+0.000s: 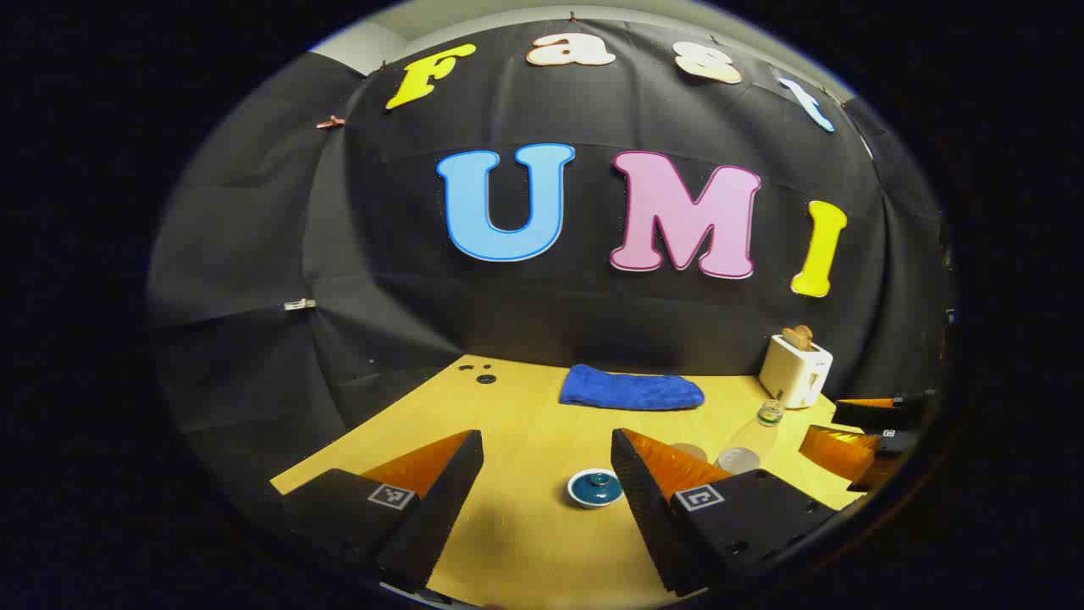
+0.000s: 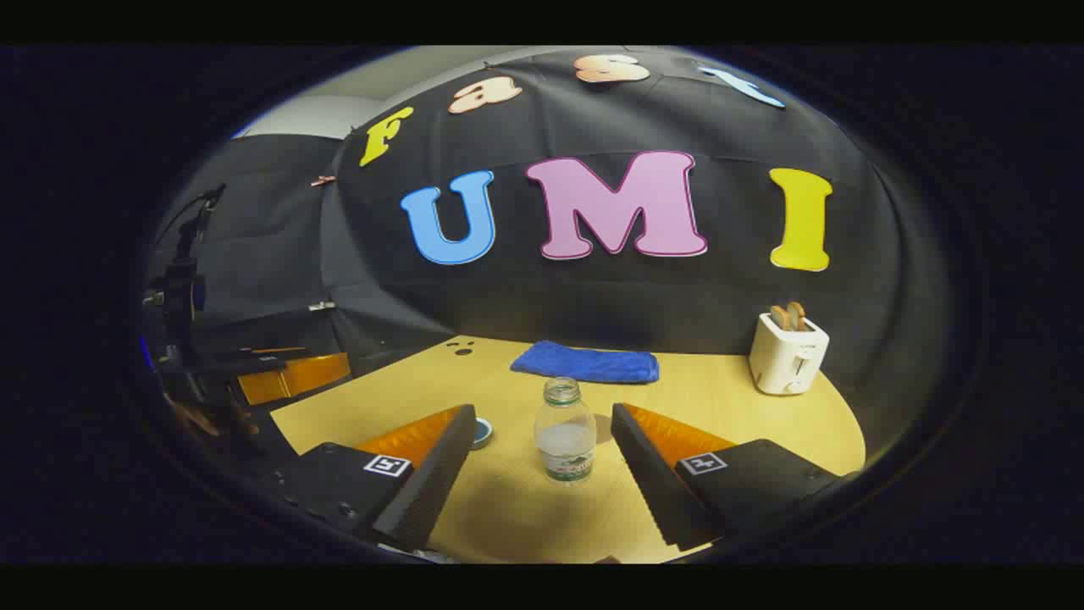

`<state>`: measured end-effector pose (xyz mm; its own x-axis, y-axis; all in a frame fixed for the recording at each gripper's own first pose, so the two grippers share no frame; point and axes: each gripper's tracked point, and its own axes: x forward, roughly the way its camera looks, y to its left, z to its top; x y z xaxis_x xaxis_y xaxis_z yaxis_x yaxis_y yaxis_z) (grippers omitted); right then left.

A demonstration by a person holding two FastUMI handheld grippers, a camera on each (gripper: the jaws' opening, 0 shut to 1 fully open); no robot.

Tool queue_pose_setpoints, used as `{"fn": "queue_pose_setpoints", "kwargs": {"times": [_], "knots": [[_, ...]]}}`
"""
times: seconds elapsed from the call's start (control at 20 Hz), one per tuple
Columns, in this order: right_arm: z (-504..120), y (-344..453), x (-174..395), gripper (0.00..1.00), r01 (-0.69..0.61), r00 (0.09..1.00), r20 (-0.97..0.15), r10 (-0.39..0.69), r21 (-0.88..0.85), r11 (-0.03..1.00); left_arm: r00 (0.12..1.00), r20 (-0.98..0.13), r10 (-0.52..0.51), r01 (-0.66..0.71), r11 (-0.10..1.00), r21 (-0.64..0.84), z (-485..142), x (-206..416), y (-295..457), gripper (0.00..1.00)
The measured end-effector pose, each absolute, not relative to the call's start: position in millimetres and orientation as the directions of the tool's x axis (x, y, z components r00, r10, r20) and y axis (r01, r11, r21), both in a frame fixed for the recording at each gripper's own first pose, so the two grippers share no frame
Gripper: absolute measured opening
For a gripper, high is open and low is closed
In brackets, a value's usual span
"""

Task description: Open the teacup lid with one hand, grasp the water bottle and pour water into the teacup with the other hand; after pouring, place the water bottle on the coaster and then close the teacup lid.

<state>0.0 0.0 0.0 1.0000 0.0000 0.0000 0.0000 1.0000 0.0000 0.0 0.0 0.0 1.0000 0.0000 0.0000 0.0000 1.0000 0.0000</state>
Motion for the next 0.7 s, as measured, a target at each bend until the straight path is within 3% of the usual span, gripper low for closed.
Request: {"fn": "queue_pose_setpoints", "kwargs": {"times": [0.3, 0.35, 0.4, 0.7], "knots": [[-12.8, -0.8, 8.6, 1.0, 0.032, 0.998, -0.05, -0.032, 0.01, 0.999, 1.0, -0.016, 0.002, -0.001, 1.0, 0.01, -8.5, -5.3, 10.7, 0.95], [-14.0, 1.8, 9.7, 0.95, 0.035, 0.998, -0.057, -0.034, 0.013, 0.999, 1.0, -0.015, -0.004, 0.004, 1.0, 0.019, -7.6, -5.3, 13.3, 0.95], [-14.8, 4.6, 9.6, 1.0, 0.038, 0.997, -0.062, -0.037, 0.015, 0.999, 1.0, -0.019, -0.01, 0.01, 1.0, 0.028, -8.8, -3.6, 16.7, 0.95], [-11.6, 15.6, 13.1, 1.0, 0.061, 0.997, -0.054, -0.061, -0.007, 0.998, 0.994, -0.035, -0.099, 0.101, 0.993, 0.062, -15.2, 13.7, 18.3, 0.96]]}}
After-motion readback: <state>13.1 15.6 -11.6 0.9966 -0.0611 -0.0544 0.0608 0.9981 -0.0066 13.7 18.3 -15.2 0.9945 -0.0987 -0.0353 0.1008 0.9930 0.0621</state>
